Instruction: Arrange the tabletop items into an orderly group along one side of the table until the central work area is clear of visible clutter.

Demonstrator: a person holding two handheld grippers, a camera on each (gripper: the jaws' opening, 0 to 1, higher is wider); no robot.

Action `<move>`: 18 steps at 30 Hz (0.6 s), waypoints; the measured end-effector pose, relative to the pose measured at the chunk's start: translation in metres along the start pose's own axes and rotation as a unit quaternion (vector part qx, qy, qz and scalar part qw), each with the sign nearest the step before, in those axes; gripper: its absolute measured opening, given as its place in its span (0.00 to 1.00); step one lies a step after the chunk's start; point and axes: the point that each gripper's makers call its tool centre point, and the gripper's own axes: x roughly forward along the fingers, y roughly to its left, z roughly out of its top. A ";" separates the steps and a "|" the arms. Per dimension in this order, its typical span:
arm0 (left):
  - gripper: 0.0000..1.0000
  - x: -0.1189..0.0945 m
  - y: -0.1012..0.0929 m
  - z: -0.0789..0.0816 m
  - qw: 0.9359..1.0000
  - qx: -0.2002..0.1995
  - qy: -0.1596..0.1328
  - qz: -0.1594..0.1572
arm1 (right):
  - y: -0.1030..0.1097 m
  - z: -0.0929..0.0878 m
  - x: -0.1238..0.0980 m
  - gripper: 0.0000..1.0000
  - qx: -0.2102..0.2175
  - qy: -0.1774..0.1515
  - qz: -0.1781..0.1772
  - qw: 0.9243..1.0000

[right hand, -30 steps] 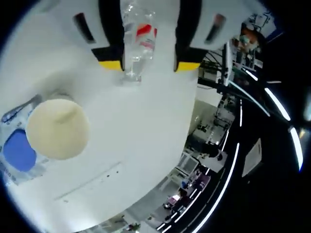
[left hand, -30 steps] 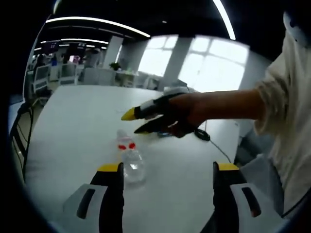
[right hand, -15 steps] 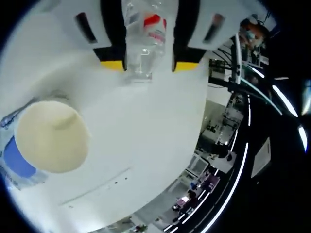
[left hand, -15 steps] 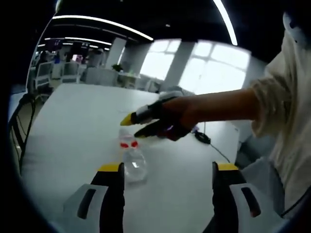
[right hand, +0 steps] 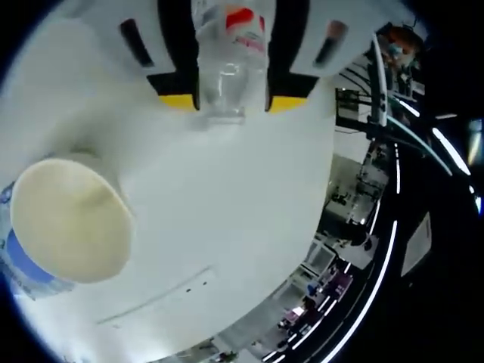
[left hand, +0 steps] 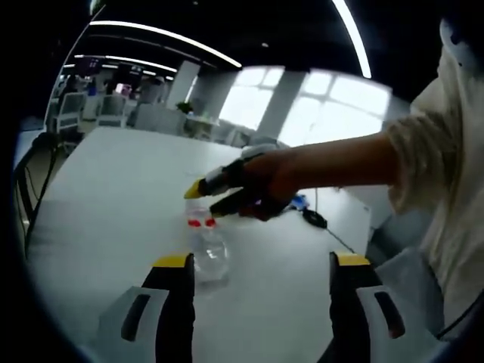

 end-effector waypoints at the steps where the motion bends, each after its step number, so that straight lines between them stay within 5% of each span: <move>1: 0.69 -0.001 0.000 0.000 1.000 -0.001 -0.001 0.000 | 0.000 0.000 0.000 0.31 0.001 0.000 -0.002 1.000; 18: 0.67 0.000 0.005 -0.005 1.000 -0.006 -0.002 0.000 | -0.005 -0.002 0.013 0.27 0.003 0.000 -0.008 1.000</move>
